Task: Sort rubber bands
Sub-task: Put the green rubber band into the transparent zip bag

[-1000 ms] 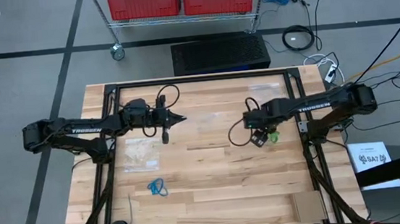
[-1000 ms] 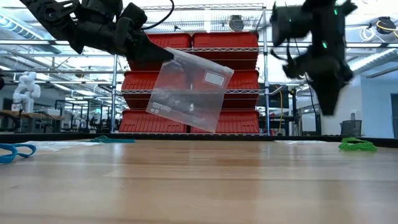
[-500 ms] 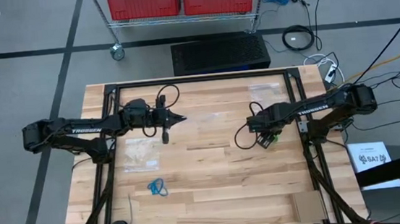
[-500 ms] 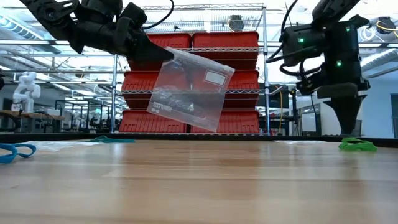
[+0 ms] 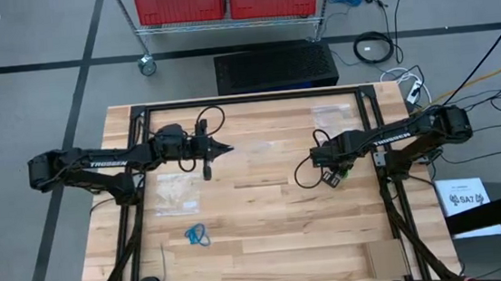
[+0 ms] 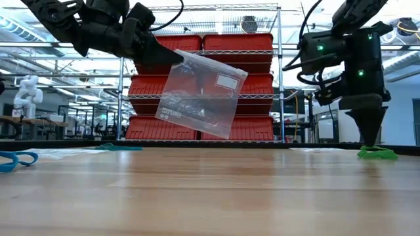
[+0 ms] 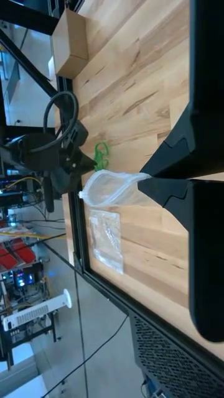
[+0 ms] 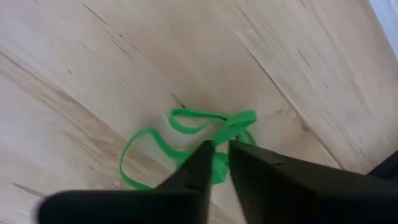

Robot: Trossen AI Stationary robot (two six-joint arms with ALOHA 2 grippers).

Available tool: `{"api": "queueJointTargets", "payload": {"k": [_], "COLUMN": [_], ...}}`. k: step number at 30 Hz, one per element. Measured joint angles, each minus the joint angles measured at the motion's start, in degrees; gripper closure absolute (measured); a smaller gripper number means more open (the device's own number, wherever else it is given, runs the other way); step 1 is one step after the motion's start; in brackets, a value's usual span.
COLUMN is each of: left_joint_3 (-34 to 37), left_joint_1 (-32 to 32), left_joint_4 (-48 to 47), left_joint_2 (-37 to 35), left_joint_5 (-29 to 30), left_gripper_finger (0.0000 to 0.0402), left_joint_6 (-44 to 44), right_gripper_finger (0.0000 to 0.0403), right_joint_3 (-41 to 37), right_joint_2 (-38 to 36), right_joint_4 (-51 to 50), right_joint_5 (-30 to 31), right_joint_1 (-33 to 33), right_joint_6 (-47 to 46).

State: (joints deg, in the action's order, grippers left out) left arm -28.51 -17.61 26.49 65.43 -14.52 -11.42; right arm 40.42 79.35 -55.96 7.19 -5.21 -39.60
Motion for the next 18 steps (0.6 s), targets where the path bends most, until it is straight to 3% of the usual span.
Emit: {"api": "queueJointTargets", "payload": {"k": [2, 9, 18], "left_joint_3": [0.00, 0.00, 0.00], "left_joint_1": [0.00, 0.00, 0.00], "left_joint_4": [-0.01, -0.05, -0.08], "left_joint_2": [0.00, 0.00, 0.00], "left_joint_5": [0.00, 0.00, 0.00], "left_gripper_finger": [0.0401, 0.0402, 0.0401], "left_joint_6": [0.00, 0.02, 0.02], "right_gripper_finger": [0.0395, 0.0399, 0.0402], "right_joint_3": [0.00, 0.40, 9.21], "right_joint_2": [0.00, 0.02, -0.27], "right_joint_4": [0.00, -0.56, -7.25], "right_joint_5": [0.23, -1.19, -0.93], "right_joint_1": [0.00, 0.21, 1.16], "right_joint_6": [0.15, 0.21, 1.88]}}
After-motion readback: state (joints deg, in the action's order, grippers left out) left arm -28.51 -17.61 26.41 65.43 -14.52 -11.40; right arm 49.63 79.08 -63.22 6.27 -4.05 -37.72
